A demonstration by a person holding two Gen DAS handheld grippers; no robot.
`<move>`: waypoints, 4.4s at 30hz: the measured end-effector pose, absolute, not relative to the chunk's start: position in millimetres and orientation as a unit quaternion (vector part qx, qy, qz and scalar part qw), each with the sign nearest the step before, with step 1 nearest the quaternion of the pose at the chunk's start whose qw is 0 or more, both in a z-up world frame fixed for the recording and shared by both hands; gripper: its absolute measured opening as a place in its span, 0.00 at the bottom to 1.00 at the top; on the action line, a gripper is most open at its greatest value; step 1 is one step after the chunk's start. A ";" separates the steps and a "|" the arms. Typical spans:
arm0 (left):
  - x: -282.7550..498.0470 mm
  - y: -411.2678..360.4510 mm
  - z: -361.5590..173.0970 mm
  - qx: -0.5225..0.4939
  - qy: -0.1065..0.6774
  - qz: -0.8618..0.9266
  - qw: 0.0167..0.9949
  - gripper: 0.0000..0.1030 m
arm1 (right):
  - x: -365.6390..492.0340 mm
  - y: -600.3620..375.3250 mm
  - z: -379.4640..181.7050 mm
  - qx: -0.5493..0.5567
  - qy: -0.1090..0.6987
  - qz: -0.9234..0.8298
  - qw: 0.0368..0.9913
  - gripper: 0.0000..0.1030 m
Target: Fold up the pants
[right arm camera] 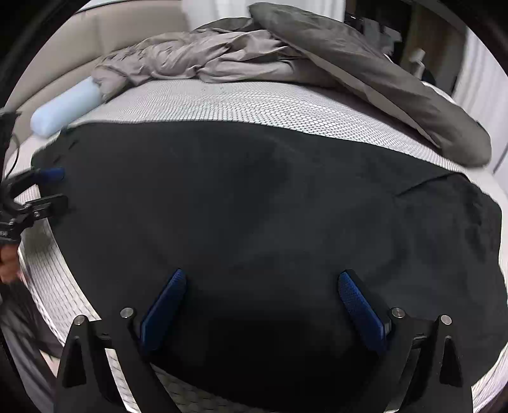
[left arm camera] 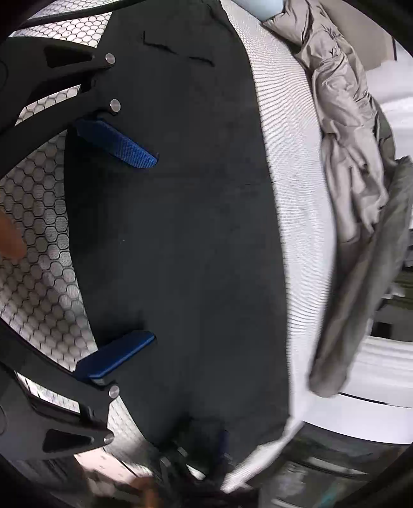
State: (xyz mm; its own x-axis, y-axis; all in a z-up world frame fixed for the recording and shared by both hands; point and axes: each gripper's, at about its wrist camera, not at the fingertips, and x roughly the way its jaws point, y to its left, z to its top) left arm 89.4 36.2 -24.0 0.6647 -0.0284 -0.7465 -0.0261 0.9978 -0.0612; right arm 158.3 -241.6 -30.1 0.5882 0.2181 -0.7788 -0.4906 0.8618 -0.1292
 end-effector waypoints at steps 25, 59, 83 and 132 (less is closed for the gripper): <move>169.9 -38.7 -34.6 0.027 0.463 -0.083 0.882 0.99 | 179.9 -296.8 -32.2 -0.171 0.406 0.162 0.883 1.00; 152.9 1.8 -39.6 0.023 0.456 -0.028 0.889 1.00 | 155.0 -277.6 -13.2 -0.109 0.407 0.190 0.887 1.00; 147.4 -4.4 -33.9 0.042 0.479 -0.101 0.871 1.00 | 169.3 -305.9 -28.5 -0.135 0.416 0.137 0.889 0.99; 300.9 32.7 -39.7 -0.024 0.504 -0.014 0.863 1.00 | 306.2 -252.3 -37.0 -0.205 0.434 0.082 0.873 0.99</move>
State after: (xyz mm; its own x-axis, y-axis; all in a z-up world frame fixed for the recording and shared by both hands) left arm 300.9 32.7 -39.7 0.4916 -0.0488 -0.8694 0.0003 0.9984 -0.0559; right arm 306.2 -252.3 -37.0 0.6093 -0.0344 -0.7922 -0.3209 0.9029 -0.2860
